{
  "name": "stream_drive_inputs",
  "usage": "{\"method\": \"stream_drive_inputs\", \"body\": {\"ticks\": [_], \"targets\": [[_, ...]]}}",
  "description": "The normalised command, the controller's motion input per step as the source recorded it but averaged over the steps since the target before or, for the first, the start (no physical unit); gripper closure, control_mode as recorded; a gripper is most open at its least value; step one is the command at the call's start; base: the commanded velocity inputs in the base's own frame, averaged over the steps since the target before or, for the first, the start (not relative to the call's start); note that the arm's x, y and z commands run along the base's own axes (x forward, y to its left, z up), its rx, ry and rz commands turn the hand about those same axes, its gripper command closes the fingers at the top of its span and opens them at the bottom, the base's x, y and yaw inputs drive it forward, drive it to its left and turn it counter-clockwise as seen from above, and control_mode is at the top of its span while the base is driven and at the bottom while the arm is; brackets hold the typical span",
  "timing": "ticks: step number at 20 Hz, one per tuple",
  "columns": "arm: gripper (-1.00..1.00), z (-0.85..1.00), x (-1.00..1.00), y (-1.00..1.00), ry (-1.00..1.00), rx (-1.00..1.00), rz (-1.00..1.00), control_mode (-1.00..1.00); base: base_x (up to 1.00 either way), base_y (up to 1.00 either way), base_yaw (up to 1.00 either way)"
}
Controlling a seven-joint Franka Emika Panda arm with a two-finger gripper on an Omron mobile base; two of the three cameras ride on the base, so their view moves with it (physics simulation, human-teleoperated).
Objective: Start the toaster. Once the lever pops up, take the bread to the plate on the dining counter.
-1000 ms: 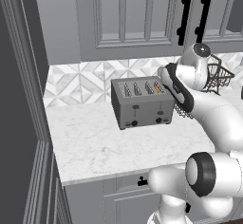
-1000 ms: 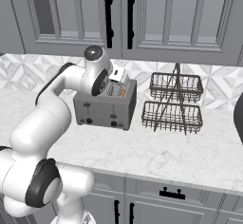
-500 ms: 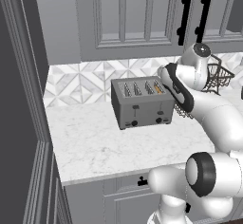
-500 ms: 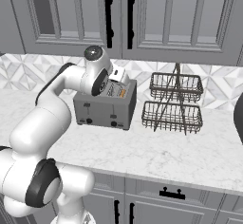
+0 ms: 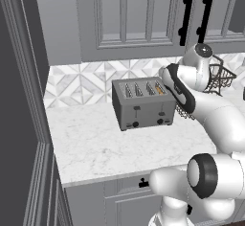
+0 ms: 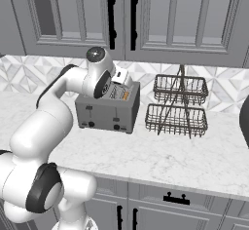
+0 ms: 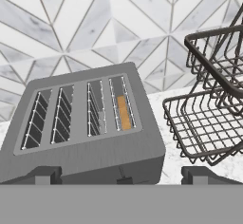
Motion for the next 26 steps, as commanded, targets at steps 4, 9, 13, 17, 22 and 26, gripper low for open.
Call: {"method": "stream_drive_inputs", "body": {"ticks": [4,9,13,17,22,26], "targets": [[-1.0,0.0,0.0,0.0,0.0,0.0,0.0,-1.0,0.0,0.0,0.0],[-1.0,0.0,0.0,0.0,0.0,0.0,0.0,-1.0,0.0,0.0,0.0],[-1.0,0.0,0.0,0.0,0.0,0.0,0.0,-1.0,0.0,0.0,0.0],[-1.0,0.0,0.0,0.0,0.0,0.0,0.0,-1.0,0.0,0.0,0.0],[-1.0,0.0,0.0,0.0,0.0,0.0,0.0,-1.0,0.0,0.0,0.0],[-1.0,0.0,0.0,0.0,0.0,0.0,0.0,-1.0,0.0,0.0,0.0]]}}
